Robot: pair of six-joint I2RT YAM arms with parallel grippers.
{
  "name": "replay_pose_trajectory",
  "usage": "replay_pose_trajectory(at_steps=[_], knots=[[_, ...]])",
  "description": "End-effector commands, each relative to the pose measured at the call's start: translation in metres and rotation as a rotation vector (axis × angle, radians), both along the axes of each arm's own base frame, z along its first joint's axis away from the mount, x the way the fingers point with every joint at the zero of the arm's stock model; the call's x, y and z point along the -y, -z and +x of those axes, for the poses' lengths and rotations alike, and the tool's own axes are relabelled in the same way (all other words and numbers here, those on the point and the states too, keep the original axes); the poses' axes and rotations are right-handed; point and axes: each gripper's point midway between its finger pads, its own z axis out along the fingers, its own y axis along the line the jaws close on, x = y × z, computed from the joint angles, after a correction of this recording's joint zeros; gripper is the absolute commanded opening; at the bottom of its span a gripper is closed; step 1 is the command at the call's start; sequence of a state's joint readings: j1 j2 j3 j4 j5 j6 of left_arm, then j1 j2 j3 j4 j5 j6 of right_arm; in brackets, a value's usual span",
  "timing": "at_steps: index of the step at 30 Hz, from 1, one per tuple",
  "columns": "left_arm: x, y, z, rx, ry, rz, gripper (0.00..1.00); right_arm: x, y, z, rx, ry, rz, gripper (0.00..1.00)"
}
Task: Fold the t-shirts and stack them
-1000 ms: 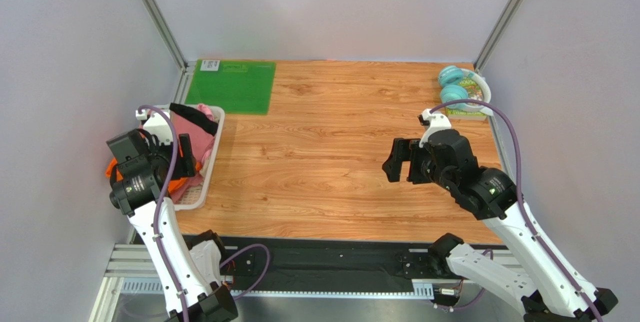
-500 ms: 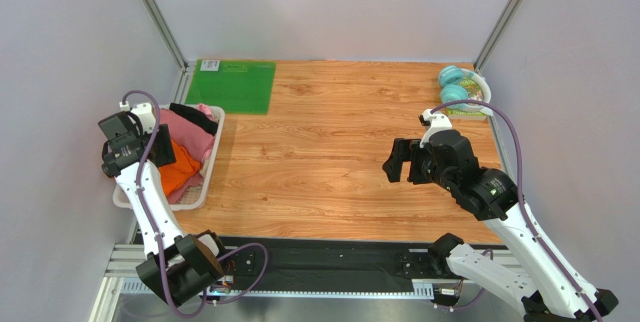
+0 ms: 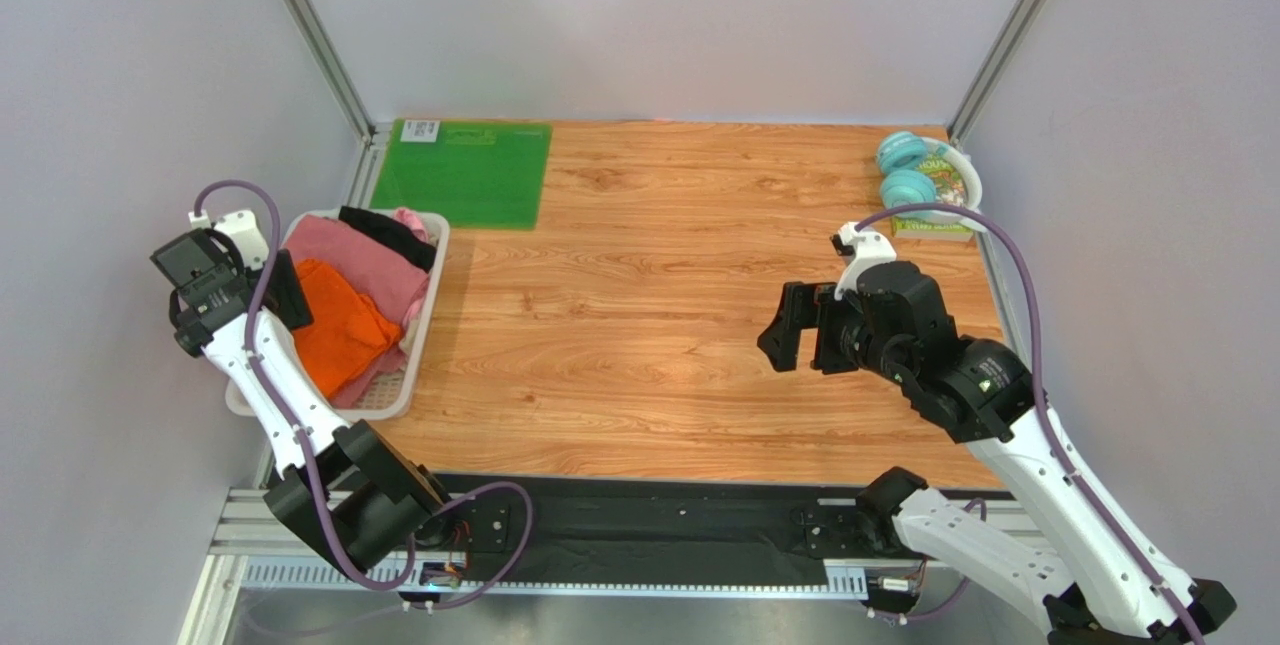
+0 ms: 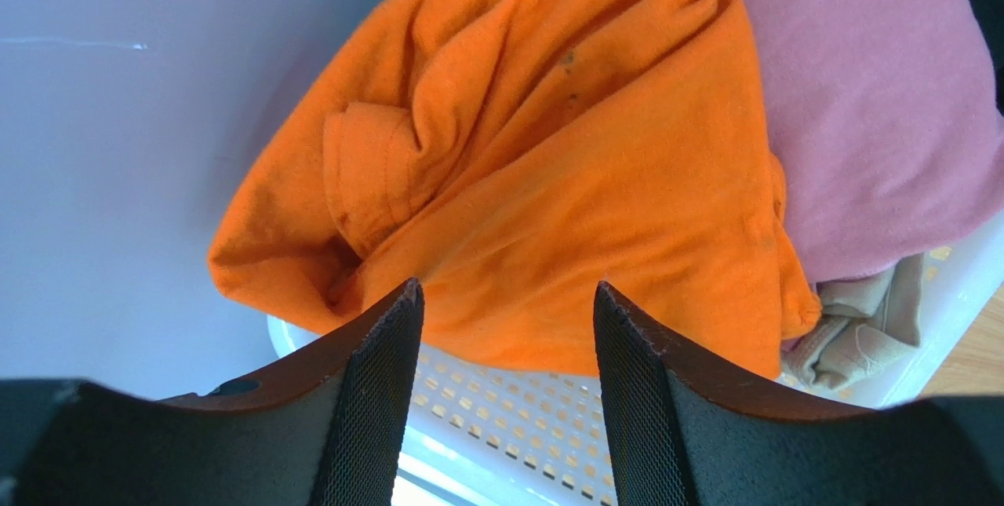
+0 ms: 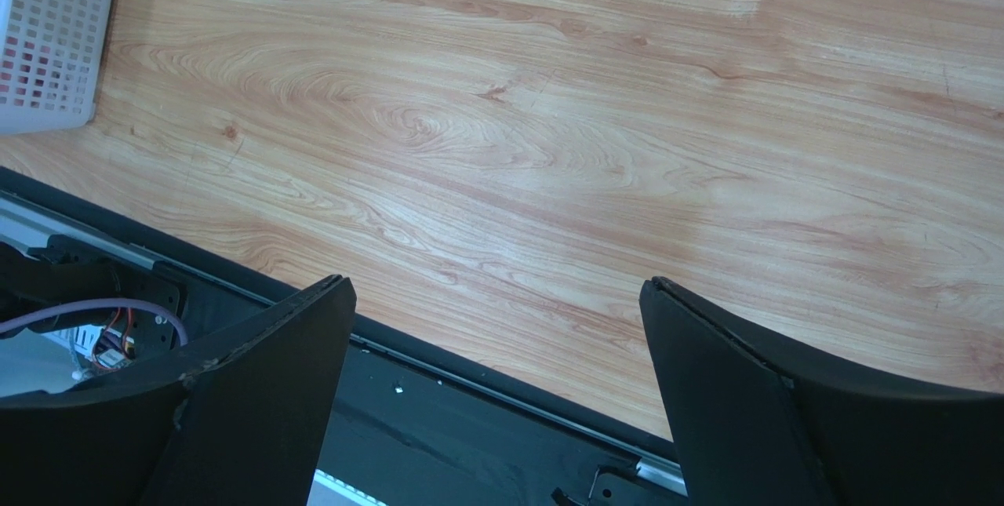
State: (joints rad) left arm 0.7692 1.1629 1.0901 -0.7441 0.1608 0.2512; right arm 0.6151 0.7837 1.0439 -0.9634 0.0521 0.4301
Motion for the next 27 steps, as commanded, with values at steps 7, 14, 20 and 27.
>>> replay_pose_trajectory(at_steps=[7,14,20,27], knots=[[-0.027,-0.035,0.022,0.094,0.024,0.107,0.65,-0.017,-0.010,-0.005,0.008,-0.062,0.085,1.00],[-0.030,-0.035,0.027,0.089,0.049,0.115,0.67,-0.019,-0.011,-0.005,0.008,-0.064,0.098,1.00],[-0.028,-0.015,0.022,0.045,0.061,0.107,0.67,-0.017,-0.014,-0.003,0.021,-0.052,0.094,1.00],[-0.017,0.016,0.013,0.002,0.092,0.069,0.60,-0.014,-0.021,-0.002,0.036,-0.041,0.095,1.00]])
